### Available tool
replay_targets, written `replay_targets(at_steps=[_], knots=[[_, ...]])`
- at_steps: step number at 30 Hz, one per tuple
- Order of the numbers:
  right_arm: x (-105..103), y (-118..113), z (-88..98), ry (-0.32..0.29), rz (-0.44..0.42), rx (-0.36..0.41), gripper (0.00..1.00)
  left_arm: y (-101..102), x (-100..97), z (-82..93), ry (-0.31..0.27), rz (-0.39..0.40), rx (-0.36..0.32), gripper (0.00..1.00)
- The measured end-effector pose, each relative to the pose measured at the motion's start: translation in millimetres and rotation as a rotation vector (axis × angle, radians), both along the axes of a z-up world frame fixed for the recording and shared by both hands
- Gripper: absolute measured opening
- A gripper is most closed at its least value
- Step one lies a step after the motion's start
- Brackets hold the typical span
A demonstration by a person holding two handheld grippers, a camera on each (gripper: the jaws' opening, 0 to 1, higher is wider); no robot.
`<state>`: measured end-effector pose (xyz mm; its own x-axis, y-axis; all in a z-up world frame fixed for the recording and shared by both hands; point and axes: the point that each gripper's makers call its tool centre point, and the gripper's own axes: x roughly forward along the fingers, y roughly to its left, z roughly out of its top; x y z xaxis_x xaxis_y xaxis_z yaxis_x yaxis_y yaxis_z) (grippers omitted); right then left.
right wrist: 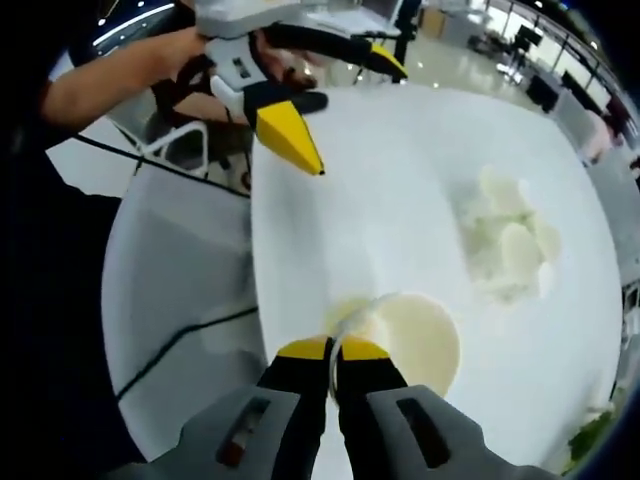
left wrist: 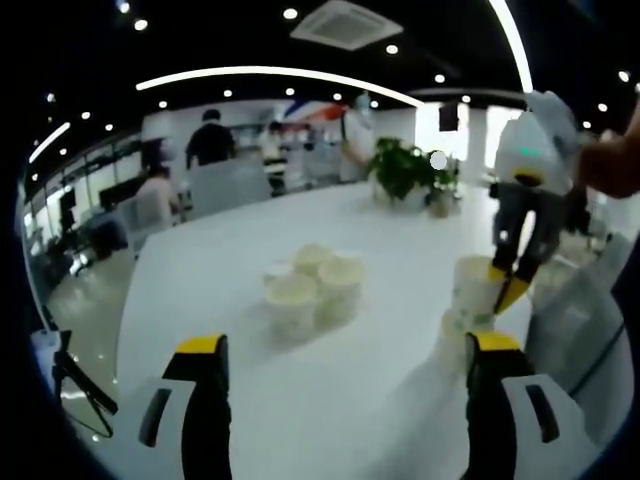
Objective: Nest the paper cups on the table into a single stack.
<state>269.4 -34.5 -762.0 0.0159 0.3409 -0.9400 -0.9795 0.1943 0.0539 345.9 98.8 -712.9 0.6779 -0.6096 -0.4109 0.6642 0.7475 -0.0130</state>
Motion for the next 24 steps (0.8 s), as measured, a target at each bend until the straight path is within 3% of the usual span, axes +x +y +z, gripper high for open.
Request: replay_targets(at_steps=[13,24], knots=[[8,-4,-9.8,-0.024,-0.013,-0.018,0.0,0,3.4,1.0,-0.002,-0.004,0.007,0.96],[5,-3,-21.0,-0.005,0.004,-0.015,0.0,0,2.9,-1.9,0.008,-0.004,0.009,0.95]])
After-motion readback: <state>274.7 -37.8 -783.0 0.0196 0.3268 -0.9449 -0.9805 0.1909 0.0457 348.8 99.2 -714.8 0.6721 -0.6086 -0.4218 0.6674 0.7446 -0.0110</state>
